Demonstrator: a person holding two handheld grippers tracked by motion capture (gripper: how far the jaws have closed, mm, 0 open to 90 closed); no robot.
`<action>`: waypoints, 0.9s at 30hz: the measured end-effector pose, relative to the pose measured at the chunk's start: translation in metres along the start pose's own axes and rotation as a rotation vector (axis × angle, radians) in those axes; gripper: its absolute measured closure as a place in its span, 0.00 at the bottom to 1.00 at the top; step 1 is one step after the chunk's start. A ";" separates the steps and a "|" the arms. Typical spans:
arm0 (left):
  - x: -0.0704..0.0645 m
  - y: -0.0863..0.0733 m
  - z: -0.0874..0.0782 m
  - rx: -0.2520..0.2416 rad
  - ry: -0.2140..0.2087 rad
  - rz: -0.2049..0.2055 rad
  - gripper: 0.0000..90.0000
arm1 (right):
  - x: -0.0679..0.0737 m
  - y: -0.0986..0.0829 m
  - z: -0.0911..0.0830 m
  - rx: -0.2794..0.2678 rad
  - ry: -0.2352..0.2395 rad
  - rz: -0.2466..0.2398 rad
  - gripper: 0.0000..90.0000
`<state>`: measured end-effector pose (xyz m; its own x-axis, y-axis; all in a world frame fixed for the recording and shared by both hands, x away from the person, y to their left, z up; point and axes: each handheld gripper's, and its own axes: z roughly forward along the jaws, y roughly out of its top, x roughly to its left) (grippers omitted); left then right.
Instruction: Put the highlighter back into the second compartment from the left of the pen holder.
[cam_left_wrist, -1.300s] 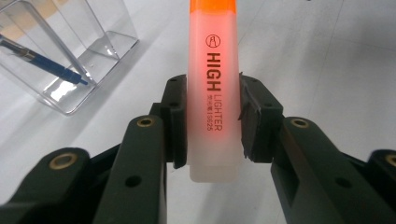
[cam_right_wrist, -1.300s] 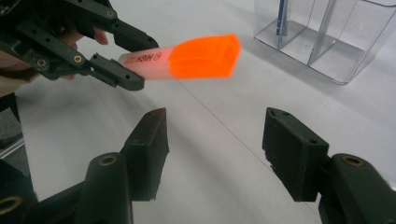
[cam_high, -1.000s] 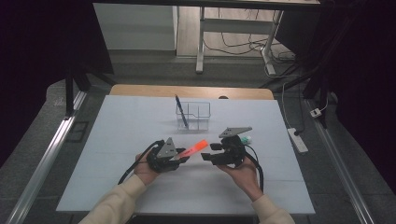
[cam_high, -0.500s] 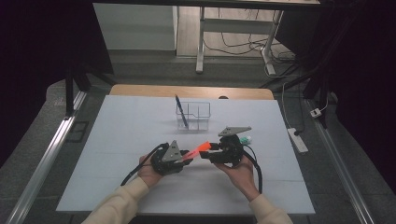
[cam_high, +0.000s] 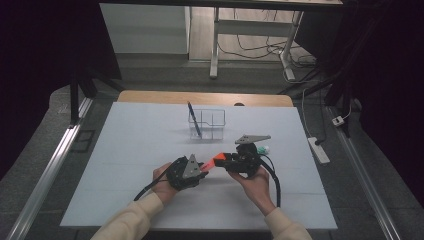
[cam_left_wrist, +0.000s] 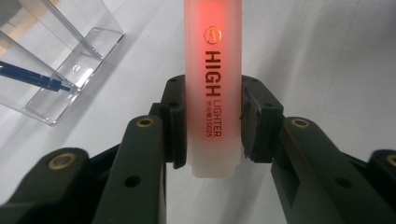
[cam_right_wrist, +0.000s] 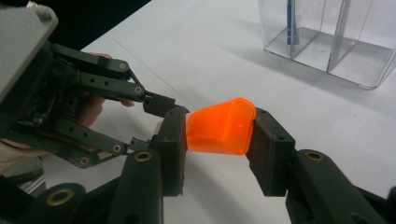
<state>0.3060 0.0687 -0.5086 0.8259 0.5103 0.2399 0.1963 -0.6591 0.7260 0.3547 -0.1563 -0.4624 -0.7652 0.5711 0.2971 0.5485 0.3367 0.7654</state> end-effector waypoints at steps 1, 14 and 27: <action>0.000 0.000 0.000 0.002 0.001 0.001 0.72 | 0.000 0.000 0.000 -0.005 0.005 0.005 0.69; 0.001 -0.001 0.004 0.008 -0.001 -0.010 0.71 | 0.001 0.001 -0.001 -0.049 0.127 0.045 0.82; 0.010 -0.003 -0.004 -0.037 -0.045 -0.075 0.52 | 0.005 0.002 -0.007 -0.070 0.055 -0.045 0.83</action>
<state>0.3114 0.0779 -0.5065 0.8327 0.5317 0.1548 0.2402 -0.5986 0.7642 0.3498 -0.1578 -0.4558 -0.8069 0.5141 0.2909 0.4896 0.3066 0.8162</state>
